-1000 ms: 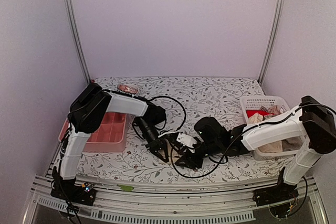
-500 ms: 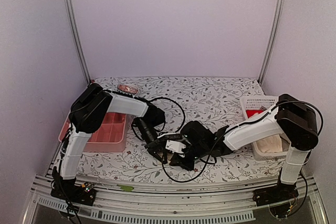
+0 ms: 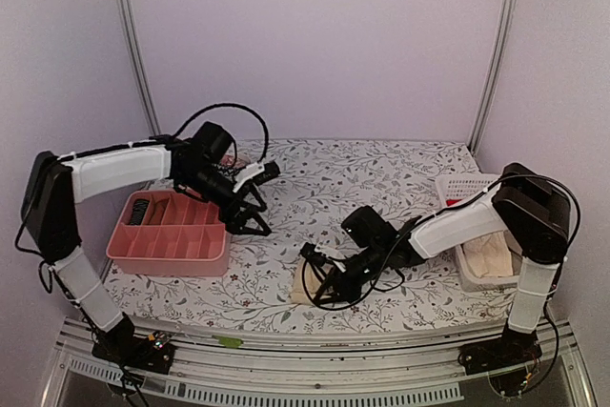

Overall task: Roll the underwear
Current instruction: Roll the underwear at the center of the board.

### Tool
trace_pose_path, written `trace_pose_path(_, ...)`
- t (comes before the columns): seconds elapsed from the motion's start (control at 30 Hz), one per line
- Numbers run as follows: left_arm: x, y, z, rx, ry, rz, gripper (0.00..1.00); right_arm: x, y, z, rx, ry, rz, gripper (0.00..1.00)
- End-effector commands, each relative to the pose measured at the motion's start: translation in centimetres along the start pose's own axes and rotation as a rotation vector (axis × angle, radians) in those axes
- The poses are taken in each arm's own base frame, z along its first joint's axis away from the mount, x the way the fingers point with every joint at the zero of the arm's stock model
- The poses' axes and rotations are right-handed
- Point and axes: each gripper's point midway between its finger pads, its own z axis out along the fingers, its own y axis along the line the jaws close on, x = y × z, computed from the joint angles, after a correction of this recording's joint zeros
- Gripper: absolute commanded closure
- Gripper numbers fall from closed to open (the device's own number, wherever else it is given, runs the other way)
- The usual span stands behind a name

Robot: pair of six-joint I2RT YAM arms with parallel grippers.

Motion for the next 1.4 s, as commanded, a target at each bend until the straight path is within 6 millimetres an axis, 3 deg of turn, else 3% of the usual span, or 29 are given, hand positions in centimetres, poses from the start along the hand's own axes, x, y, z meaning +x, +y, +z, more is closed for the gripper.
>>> trace_pose_path(0.0,-5.5,2.7,-7.4,-0.450,-0.239,0.194,0.04,0.2,1.0,0.0,-0.204,0.019,0.205,1.00)
trace_pose_path(0.07,-5.8,2.6,-9.6,-0.578,-0.340,0.196,0.04,0.5,0.7,0.4,-0.251,0.046,0.273,1.00)
trace_pose_path(0.13,-4.8,2.8,-10.3,-0.638,-0.418,0.112,0.04,0.6,0.2,0.7,-0.291,0.068,0.334,1.00)
trace_pose_path(0.3,-0.5,-2.8,-4.3,-0.276,-0.263,0.234,0.04,0.7,-0.3,0.8,-0.375,0.079,0.434,1.00)
trace_pose_path(0.37,1.2,-4.3,-1.9,-0.268,-0.232,0.299,0.04,0.9,-0.6,0.8,-0.400,0.084,0.473,1.00)
trace_pose_path(0.47,2.8,-7.0,1.2,-0.333,-0.231,0.531,0.04,1.2,-1.2,0.9,-0.428,0.095,0.528,1.00)
trace_pose_path(0.53,3.6,-7.8,2.7,-0.391,-0.217,0.641,0.04,1.7,-1.7,1.2,-0.447,0.107,0.573,1.00)
trace_pose_path(0.63,4.5,-8.9,5.2,-0.383,-0.164,0.732,0.12,2.5,-2.4,1.5,-0.447,0.122,0.621,1.00)
trace_pose_path(0.73,4.3,-9.7,7.3,-0.358,-0.157,0.798,0.22,3.0,-2.8,1.8,-0.439,0.135,0.648,1.00)
trace_pose_path(1.1,3.4,-7.8,12.7,-0.389,-0.069,0.895,0.49,3.7,-4.1,2.5,-0.378,0.160,0.695,1.00)
trace_pose_path(1.27,5.2,-5.7,14.0,-0.414,0.060,0.849,0.73,3.1,-4.1,2.2,-0.364,0.148,0.677,1.00)
trace_pose_path(1.37,6.1,-5.3,14.0,-0.385,0.100,0.796,0.82,2.1,-4.2,1.5,-0.352,0.116,0.645,1.00)
